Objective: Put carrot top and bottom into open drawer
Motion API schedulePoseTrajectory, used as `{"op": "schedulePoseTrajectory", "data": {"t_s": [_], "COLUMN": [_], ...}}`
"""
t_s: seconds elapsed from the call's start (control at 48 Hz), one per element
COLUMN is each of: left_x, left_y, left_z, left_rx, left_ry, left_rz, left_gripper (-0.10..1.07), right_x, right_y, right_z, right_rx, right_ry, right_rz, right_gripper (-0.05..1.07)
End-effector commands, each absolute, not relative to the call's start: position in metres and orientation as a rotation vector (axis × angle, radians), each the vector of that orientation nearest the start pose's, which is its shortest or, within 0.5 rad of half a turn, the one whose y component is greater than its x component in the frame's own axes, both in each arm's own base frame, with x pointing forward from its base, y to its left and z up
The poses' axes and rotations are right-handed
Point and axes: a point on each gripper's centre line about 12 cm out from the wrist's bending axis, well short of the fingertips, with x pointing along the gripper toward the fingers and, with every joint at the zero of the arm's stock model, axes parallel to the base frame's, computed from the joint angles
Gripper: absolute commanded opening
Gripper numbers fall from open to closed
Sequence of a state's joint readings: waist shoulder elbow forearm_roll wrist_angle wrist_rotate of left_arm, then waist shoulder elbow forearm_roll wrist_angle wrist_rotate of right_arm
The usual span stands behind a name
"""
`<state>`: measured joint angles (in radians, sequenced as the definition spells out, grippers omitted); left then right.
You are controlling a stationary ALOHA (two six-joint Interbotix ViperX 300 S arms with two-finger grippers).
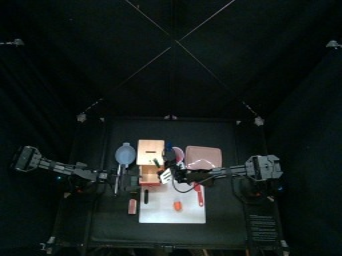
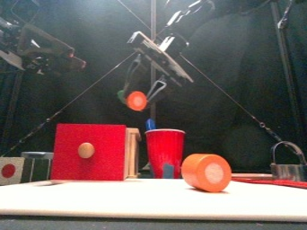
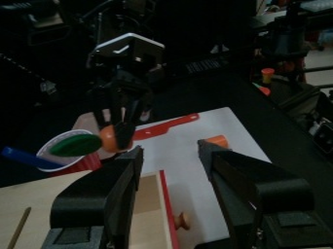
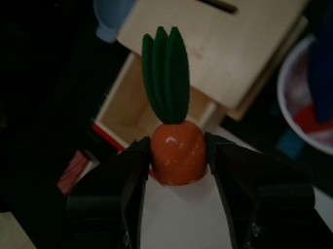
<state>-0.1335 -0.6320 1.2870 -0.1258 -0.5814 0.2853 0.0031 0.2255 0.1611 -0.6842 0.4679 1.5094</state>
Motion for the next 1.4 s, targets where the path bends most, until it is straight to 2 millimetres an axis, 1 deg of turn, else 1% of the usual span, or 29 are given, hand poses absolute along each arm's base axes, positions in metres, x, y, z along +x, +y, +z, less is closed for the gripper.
{"op": "schedulePoseTrajectory", "data": {"t_s": [0.0,0.062,0.229,0.312,0.417,0.562,0.833,0.938,1.021,1.083,1.188,1.271,1.292,1.375], "left_x": [0.228,0.228,0.227,0.227,0.227,0.227,0.227,0.227,0.227,0.227,0.227,0.227,0.227,0.227], "left_y": [-0.021,-0.021,-0.021,-0.02,-0.02,-0.02,-0.021,-0.02,-0.02,-0.02,-0.02,-0.02,-0.02,-0.02], "left_z": [0.217,0.217,0.216,0.216,0.216,0.216,0.216,0.216,0.216,0.216,0.216,0.216,0.216,0.216], "left_rx": [0.18,0.177,0.177,0.176,0.176,0.176,0.176,0.176,0.176,0.176,0.176,0.176,0.176,0.176], "left_ry": [0.055,0.057,0.057,0.059,0.059,0.059,0.059,0.059,0.059,0.059,0.059,0.059,0.059,0.059], "left_rz": [-0.061,-0.06,-0.059,-0.059,-0.059,-0.059,-0.06,-0.059,-0.059,-0.059,-0.059,-0.059,-0.059,-0.059], "left_gripper": [0.85,0.85,0.85,0.85,0.85,0.85,0.85,0.85,0.85,0.85,0.85,0.85,0.85,0.85], "right_x": [0.495,0.498,0.498,0.498,0.497,0.497,0.497,0.493,0.484,0.474,0.447,0.425,0.417,0.397], "right_y": [-0.032,-0.031,-0.029,-0.029,-0.029,-0.029,-0.029,-0.028,-0.016,-0.007,0.013,0.028,0.034,0.052], "right_z": [0.231,0.225,0.217,0.214,0.212,0.213,0.212,0.225,0.233,0.239,0.243,0.236,0.233,0.217], "right_rx": [0.737,0.738,0.739,0.738,0.734,0.733,0.723,0.721,0.727,0.736,0.783,0.832,0.852,0.917], "right_ry": [0.523,0.528,0.547,0.555,0.558,0.556,0.557,0.536,0.538,0.55,0.616,0.702,0.741,0.849], "right_rz": [-0.528,-0.519,-0.524,-0.526,-0.528,-0.528,-0.526,-0.515,-0.498,-0.496,-0.532,-0.579,-0.598,-0.638], "right_gripper": [0.67,0.67,0.69,0.71,0.78,0.86,0.87,0.88,0.88,0.88,0.88,0.88,0.88,0.88]}}
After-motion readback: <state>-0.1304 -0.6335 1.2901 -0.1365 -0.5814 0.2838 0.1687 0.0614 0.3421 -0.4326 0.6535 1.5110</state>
